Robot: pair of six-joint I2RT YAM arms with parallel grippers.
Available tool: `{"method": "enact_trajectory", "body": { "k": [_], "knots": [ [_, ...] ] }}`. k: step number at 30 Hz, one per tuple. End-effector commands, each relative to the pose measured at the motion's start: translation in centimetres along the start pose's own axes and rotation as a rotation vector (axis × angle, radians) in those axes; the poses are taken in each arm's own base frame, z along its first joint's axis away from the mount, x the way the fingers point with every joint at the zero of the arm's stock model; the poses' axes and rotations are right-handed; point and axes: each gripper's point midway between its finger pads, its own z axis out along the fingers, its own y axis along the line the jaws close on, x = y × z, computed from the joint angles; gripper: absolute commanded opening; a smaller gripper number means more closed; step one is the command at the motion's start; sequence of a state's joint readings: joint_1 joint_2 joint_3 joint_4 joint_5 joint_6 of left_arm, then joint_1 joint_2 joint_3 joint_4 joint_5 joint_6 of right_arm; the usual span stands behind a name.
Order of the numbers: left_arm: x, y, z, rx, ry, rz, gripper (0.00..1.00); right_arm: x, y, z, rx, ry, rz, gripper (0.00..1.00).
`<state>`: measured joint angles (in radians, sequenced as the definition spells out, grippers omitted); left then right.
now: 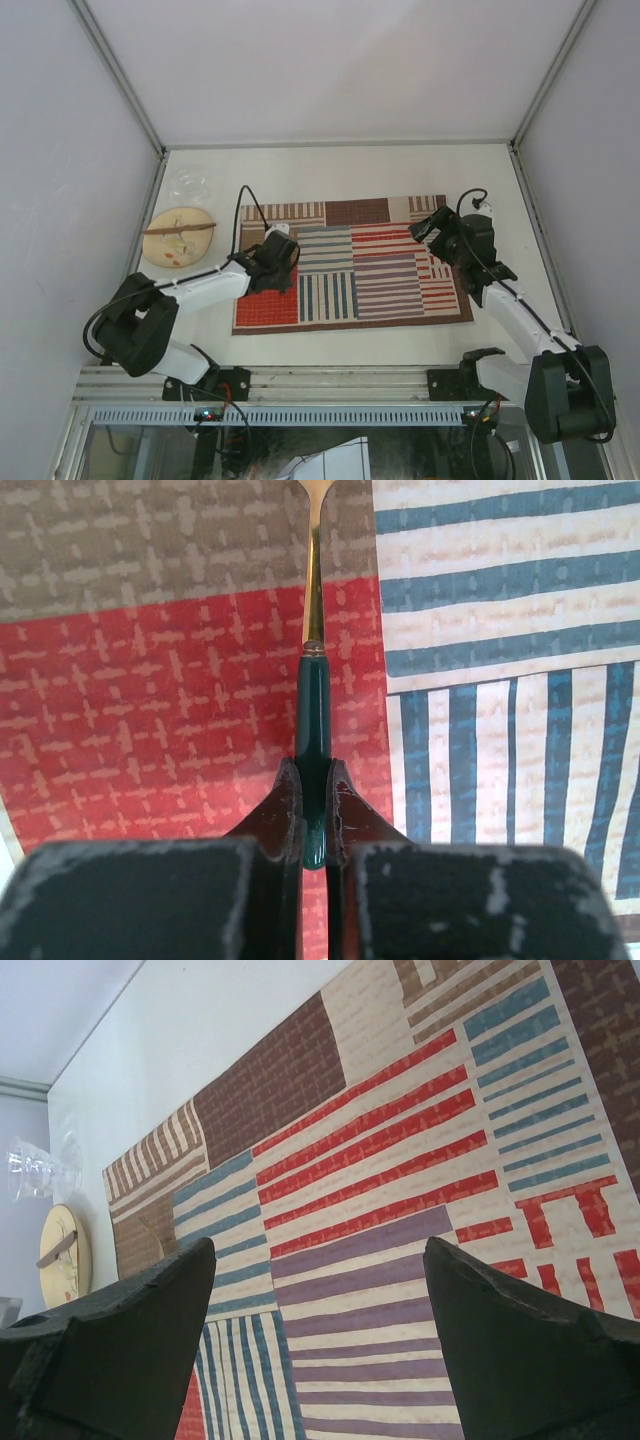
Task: Set the dinner table for one person
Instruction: Place the fork on the napkin.
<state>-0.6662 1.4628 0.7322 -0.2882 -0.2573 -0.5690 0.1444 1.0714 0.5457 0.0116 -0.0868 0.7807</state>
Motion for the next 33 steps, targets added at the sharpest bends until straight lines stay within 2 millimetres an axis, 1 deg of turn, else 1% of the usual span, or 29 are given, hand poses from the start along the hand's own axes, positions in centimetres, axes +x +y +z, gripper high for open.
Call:
{"method": "enact_trajectory", "body": {
  "k": [1,14,19,28,29,30,31,33],
  "knots": [
    [-0.6,0.1,-1.1,-0.004,-0.037,-0.027,0.0,-2.0,2.2,0.1,-0.064,-0.054,-0.011,0.85],
    [-0.1,-0.8,0.4,0.008,0.002,-0.037,0.0,-1.5,2.6,0.1,-0.078,-0.038,-0.017,0.85],
    [0.4,-1.0,1.1,0.011,0.024,-0.037,0.0,-1.4,2.6,0.1,-0.081,-0.035,-0.015,0.85],
    [0.5,-1.0,1.3,-0.001,0.036,-0.046,0.01,-1.2,2.7,0.2,-0.088,-0.03,-0.017,0.85],
    [0.5,-0.9,1.3,-0.009,0.039,-0.046,0.04,-1.2,2.7,0.2,-0.088,-0.028,-0.017,0.85],
    [0.4,-0.9,1.3,-0.013,0.041,-0.046,0.11,-1.1,2.8,0.2,-0.089,-0.027,-0.016,0.85],
    [0.4,-0.9,1.3,-0.015,0.043,-0.044,0.19,-1.1,2.8,0.2,-0.089,-0.027,-0.017,0.84],
    [0.4,-0.9,1.3,-0.015,0.037,-0.046,0.38,-1.0,2.7,0.2,-0.089,-0.024,-0.017,0.84]
  ]
}}
